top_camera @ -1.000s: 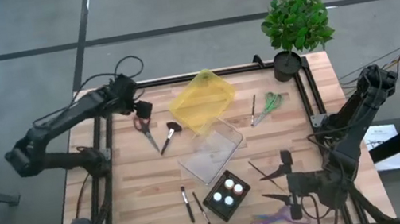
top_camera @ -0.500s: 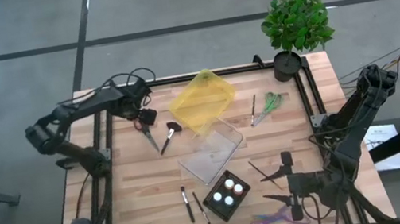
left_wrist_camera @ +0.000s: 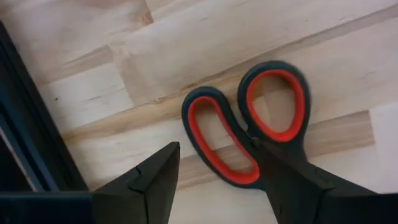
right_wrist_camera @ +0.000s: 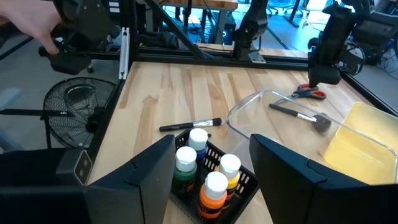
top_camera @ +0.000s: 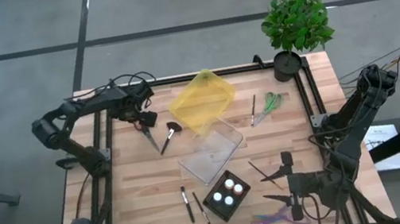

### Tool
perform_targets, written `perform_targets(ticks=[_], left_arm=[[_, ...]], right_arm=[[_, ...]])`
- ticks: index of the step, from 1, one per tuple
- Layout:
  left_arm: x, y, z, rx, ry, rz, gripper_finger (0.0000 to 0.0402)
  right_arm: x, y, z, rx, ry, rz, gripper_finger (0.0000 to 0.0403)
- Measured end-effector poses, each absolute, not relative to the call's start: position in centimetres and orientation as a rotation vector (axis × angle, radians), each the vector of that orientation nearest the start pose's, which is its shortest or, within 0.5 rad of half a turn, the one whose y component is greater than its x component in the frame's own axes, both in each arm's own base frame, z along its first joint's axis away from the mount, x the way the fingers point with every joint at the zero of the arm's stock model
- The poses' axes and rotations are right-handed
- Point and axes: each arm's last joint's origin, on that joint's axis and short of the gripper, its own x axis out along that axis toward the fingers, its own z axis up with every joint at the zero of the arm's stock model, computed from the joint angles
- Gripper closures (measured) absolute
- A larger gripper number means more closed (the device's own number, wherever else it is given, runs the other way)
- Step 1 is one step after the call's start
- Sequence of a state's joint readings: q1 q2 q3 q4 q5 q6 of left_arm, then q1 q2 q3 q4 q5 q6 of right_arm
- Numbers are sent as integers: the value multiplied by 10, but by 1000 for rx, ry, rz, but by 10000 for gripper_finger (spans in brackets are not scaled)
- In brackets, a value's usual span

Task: Pick & Place Paint Supplies
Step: Put the black scissors into the yellow transparent bin

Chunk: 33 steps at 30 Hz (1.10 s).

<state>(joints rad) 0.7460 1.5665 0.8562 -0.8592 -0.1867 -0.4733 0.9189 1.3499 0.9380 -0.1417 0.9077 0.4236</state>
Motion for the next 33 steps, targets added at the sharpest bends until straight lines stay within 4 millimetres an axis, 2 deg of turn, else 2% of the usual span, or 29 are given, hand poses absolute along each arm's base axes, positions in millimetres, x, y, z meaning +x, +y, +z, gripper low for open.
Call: perform_targets(ticks=[11,18,21,33], left_arm=[[171,167,157,-796,1420,1151,189],[164,164,147,-801,1412,1230,261],[162,164,142,-800,1382,1237,279],[164,165,142,-819,1330,1218,283]], right_arm=[[190,211,269,-6,337,-65,195],[190,211,269,-5,342,-55,195],[190,211,269,-4,343,-53,195],[190,211,269,-2,342,-51,195]])
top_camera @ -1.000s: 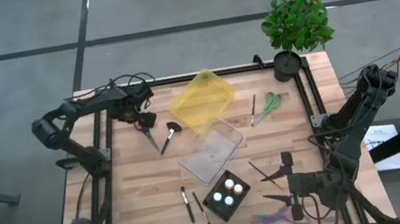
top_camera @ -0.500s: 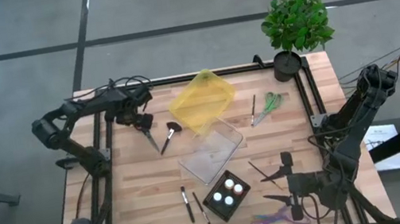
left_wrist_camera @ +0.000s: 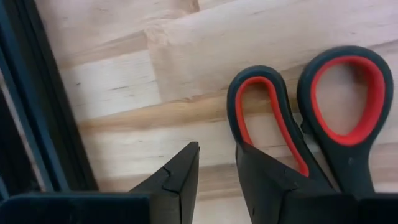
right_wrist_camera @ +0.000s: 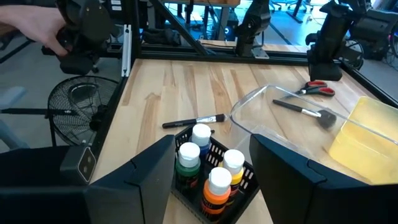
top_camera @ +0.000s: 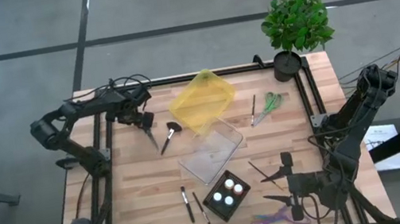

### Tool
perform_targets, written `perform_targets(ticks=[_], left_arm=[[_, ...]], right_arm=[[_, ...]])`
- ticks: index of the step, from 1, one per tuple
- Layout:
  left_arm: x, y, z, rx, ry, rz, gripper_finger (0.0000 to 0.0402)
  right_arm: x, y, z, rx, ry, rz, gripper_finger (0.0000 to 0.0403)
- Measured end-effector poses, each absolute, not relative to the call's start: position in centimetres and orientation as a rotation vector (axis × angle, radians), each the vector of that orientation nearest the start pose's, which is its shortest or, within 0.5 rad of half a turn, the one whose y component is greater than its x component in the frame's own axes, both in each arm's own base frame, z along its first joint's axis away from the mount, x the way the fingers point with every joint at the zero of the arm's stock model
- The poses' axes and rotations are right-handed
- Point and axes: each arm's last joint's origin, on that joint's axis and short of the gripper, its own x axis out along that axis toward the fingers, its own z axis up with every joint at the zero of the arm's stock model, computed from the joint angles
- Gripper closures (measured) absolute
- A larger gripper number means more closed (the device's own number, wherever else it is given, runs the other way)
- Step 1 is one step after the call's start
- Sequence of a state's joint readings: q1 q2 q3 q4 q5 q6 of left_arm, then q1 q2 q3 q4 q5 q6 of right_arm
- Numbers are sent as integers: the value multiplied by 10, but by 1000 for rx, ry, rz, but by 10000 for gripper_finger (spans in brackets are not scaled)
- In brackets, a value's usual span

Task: Pick & Place Paint Supplies
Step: Put the black scissors into the yellow transparent bin

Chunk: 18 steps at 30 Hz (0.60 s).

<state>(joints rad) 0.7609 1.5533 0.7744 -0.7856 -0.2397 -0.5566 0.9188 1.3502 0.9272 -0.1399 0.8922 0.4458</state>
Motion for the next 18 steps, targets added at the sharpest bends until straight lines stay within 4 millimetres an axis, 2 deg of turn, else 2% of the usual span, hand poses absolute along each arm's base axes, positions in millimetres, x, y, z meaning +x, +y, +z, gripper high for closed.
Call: perform_targets(ticks=[7,18], left_arm=[[164,162,150,-878,1289,1144,283],[163,161,150,-885,1268,1147,283]], right_arm=[[190,211,269,-1,342,-51,195],[190,211,269,-1,343,-49,195]])
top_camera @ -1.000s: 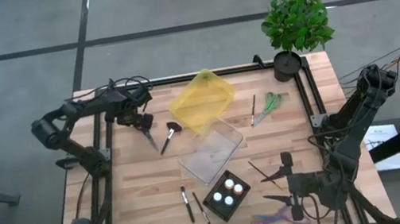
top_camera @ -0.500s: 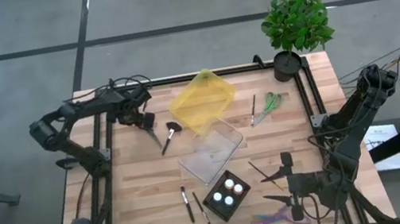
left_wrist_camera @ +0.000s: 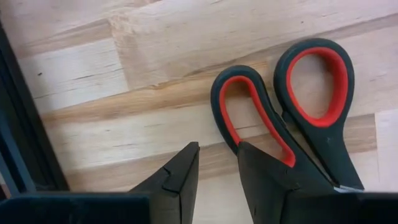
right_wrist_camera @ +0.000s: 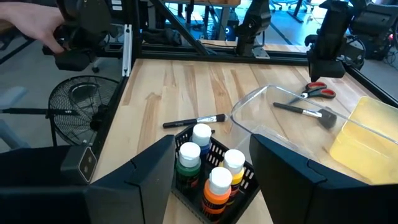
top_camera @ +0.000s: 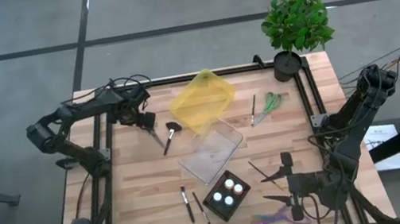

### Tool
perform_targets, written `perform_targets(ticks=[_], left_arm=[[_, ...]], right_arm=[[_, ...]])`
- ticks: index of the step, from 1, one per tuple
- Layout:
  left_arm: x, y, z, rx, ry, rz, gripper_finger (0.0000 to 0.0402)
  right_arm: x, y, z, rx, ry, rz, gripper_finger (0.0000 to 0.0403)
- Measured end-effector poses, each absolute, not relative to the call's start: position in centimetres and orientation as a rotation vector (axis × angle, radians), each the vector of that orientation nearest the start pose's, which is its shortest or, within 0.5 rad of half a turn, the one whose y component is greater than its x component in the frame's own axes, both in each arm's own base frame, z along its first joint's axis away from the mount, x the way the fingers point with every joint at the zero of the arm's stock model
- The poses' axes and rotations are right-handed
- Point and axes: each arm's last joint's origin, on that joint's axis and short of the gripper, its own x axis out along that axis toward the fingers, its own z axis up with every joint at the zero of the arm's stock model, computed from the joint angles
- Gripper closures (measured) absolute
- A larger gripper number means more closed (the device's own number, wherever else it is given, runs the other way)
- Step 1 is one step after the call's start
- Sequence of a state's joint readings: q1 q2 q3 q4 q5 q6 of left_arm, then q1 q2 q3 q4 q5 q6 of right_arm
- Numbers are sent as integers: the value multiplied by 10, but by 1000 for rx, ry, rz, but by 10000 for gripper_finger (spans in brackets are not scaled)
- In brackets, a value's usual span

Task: Pick & Place Paint Supplies
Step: Put the black scissors into the yellow transparent bin

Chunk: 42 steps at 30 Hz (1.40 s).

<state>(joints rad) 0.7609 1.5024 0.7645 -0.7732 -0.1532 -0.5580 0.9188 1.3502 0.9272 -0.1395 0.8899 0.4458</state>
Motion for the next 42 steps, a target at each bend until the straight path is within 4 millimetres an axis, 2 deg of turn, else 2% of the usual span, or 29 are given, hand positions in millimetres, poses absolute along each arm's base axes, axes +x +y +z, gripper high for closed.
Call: perform_targets(ticks=[10,20,32,35,40,42], left_arm=[[164,162,146,-904,1212,1148,283],[166,163,129,-914,1241,1153,283],[166,165,128,-864,1261,1153,287],[166,165,128,-862,1257,1155,308],[167,165,128,-864,1250,1152,382],[167,165,128,-862,1250,1153,387]], right_arm=[[190,211,269,-1,343,-49,195],[190,211,269,-1,343,-49,195],[190,211,269,-1,343,-49,195],[190,211,269,2,343,-50,195],[190,211,269,5,343,-50,195],[190,211,269,5,343,-51,195]])
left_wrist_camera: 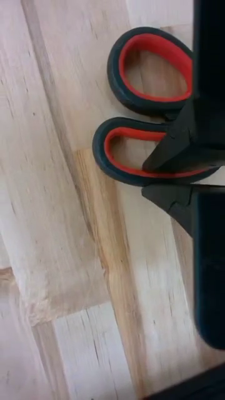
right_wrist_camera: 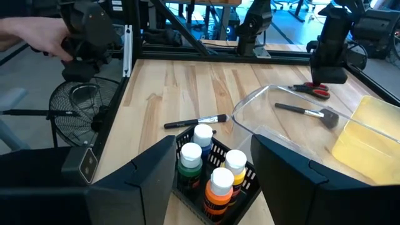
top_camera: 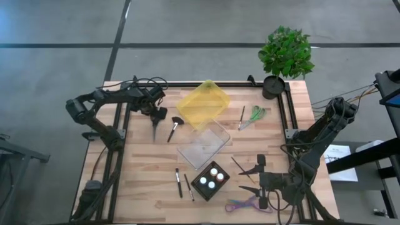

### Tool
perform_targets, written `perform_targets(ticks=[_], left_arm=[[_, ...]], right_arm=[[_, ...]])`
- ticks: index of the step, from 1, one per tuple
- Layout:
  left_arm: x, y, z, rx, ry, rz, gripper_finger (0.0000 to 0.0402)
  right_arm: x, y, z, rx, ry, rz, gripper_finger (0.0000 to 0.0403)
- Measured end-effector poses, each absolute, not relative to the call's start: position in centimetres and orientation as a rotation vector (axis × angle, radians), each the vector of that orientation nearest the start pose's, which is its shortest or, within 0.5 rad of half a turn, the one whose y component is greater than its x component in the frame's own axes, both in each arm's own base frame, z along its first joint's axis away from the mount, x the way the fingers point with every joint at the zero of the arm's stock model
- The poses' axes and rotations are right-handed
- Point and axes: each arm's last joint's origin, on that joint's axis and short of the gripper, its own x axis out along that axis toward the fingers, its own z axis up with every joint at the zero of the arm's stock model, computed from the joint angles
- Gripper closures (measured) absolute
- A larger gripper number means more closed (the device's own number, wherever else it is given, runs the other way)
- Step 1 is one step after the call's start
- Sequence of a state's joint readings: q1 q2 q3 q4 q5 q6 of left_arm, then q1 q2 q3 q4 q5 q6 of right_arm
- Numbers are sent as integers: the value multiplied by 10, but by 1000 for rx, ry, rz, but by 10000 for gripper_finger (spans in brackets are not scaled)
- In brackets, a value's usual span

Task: Pick & Place Paint Supplies
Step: Put the black scissors into the yellow transparent bin

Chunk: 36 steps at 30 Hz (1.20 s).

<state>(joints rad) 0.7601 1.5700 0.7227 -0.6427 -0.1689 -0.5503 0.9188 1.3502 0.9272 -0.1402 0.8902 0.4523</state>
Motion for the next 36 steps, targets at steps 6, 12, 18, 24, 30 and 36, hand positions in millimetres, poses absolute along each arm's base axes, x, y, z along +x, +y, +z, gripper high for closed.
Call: perform_targets(ticks=[6,12,18,24,30,36], left_arm=[[167,165,128,-846,1261,1135,385],[170,168,134,-843,1272,1087,385],[174,171,149,-824,1241,1052,387],[173,168,164,-826,1193,960,387],[170,161,189,-818,1092,865,388],[179,164,231,-770,924,747,388]], right_arm=[[190,211,269,5,343,-51,195],[190,211,269,5,343,-51,195],[190,211,269,6,343,-50,195],[190,211,269,6,343,-50,195],[190,211,269,6,343,-50,195],[190,211,269,6,343,-50,195]])
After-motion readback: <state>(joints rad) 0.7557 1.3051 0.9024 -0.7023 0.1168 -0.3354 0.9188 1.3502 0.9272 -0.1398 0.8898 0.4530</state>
